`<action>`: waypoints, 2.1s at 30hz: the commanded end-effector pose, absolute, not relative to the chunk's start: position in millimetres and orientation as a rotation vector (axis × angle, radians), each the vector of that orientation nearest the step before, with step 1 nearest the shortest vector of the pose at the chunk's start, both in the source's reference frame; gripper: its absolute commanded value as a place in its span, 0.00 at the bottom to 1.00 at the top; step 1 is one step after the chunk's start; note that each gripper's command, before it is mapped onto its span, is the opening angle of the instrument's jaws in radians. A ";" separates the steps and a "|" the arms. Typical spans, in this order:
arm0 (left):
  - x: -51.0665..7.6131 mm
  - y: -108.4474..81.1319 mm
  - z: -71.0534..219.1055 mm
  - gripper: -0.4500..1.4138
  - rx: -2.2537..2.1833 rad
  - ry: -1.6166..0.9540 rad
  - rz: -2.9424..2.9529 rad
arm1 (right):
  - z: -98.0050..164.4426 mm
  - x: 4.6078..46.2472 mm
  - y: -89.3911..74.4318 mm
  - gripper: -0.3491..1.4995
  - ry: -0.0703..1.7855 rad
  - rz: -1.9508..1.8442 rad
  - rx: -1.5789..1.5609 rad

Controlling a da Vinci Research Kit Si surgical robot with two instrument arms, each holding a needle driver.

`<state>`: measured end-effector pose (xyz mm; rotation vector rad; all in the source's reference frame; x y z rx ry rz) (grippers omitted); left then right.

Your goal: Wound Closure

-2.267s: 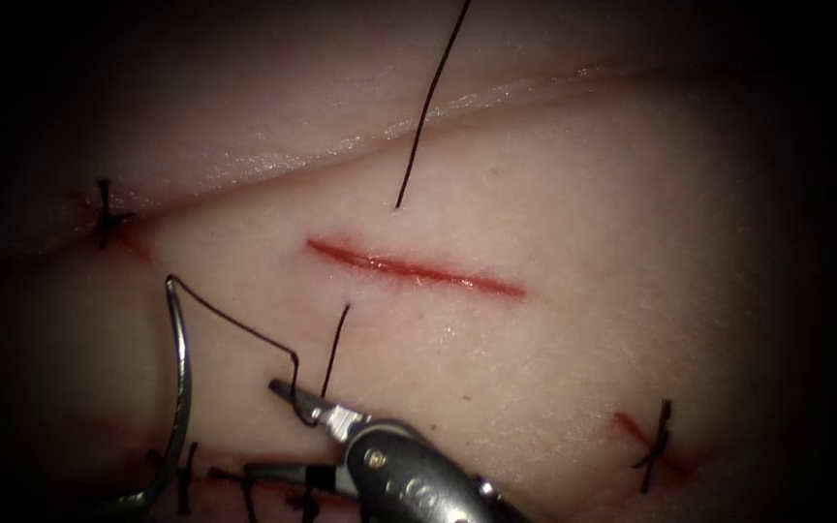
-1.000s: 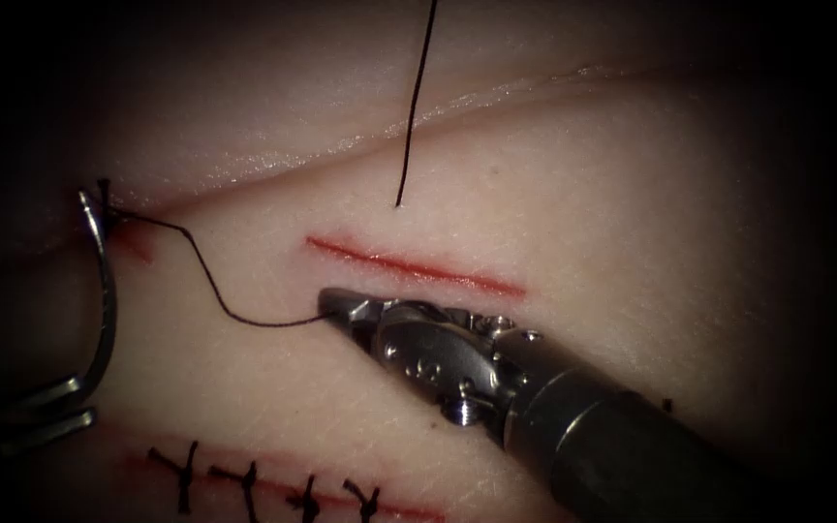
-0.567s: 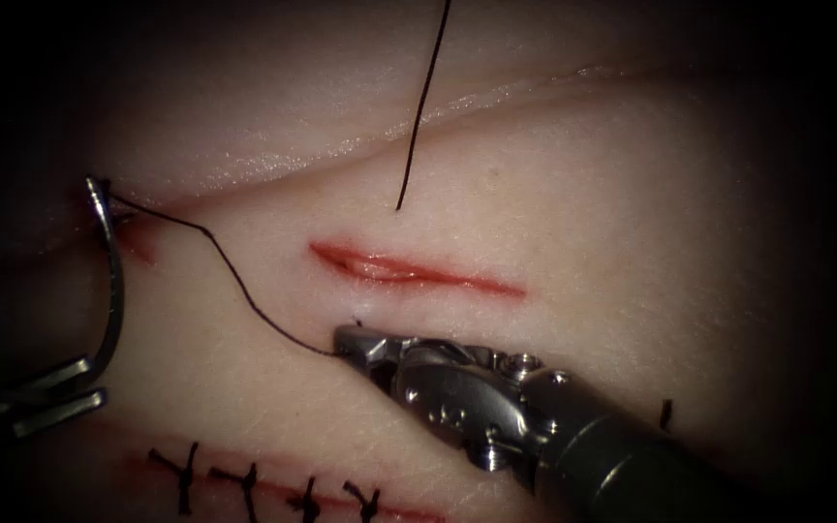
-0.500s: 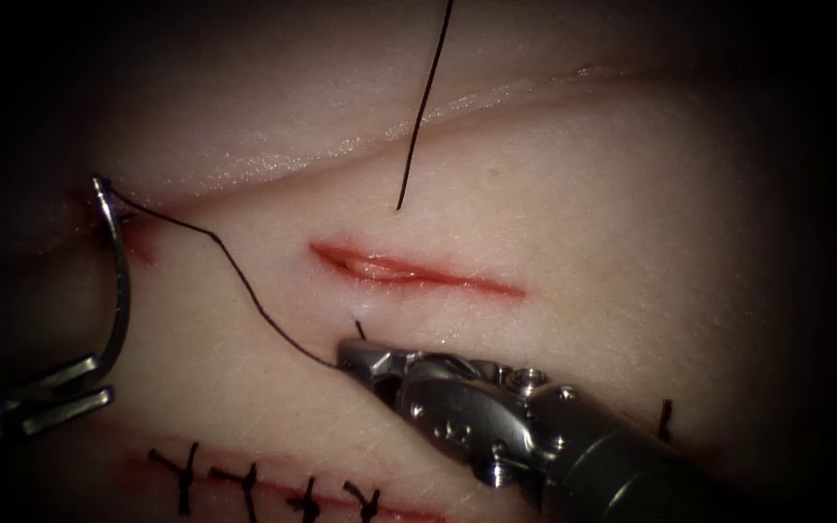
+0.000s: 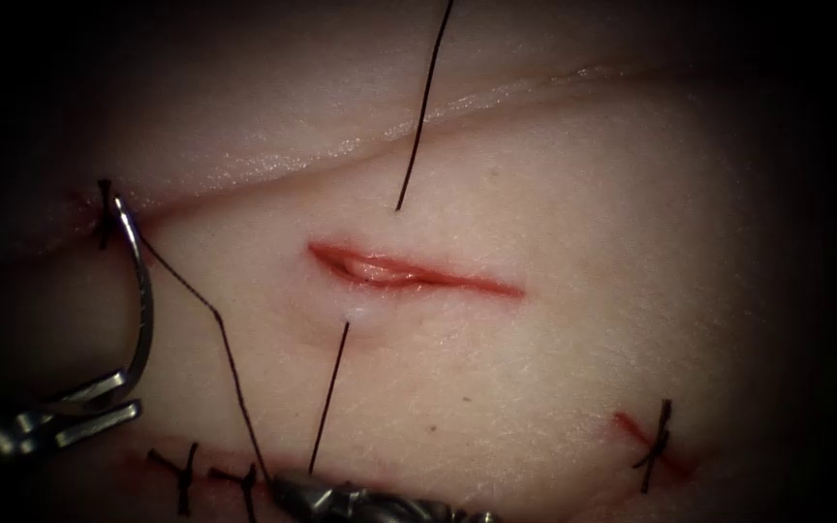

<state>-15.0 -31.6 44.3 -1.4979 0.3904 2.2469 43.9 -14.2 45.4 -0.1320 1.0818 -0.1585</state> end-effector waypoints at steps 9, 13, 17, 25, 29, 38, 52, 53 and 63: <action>-14.9 -32.4 44.8 0.00 -1.495 0.386 2.250 | 46.9 45.2 -11.9 0.41 1.092 -0.125 -0.118; -14.6 -32.0 44.8 0.00 -1.496 0.379 2.250 | 48.4 43.7 -9.1 0.84 1.097 -0.079 -0.132; -13.8 -31.1 44.5 0.00 -1.472 0.377 2.250 | 49.2 41.8 -6.9 0.86 1.107 -0.050 -0.142; -12.0 -29.9 44.1 0.00 -1.424 0.438 2.234 | 51.1 39.4 -3.9 0.84 1.098 -0.029 -0.139; -10.2 -29.3 44.4 0.00 -1.367 0.493 2.235 | 51.4 39.3 -3.8 0.83 1.105 -0.026 -0.148; -7.0 -29.0 44.7 0.00 -1.277 0.568 2.207 | 51.7 39.3 -3.1 0.74 1.103 0.007 -0.184; -9.6 -29.4 45.2 0.00 -1.330 0.565 2.203 | 58.1 42.4 -1.4 0.58 1.054 0.031 -0.240; -9.6 -29.4 45.2 0.00 -1.329 0.565 2.203 | 58.2 42.4 -1.5 0.47 1.054 0.031 -0.242; -9.8 -29.9 45.4 0.00 -1.336 0.573 2.211 | 57.4 41.5 -3.6 0.00 1.056 -0.037 -0.164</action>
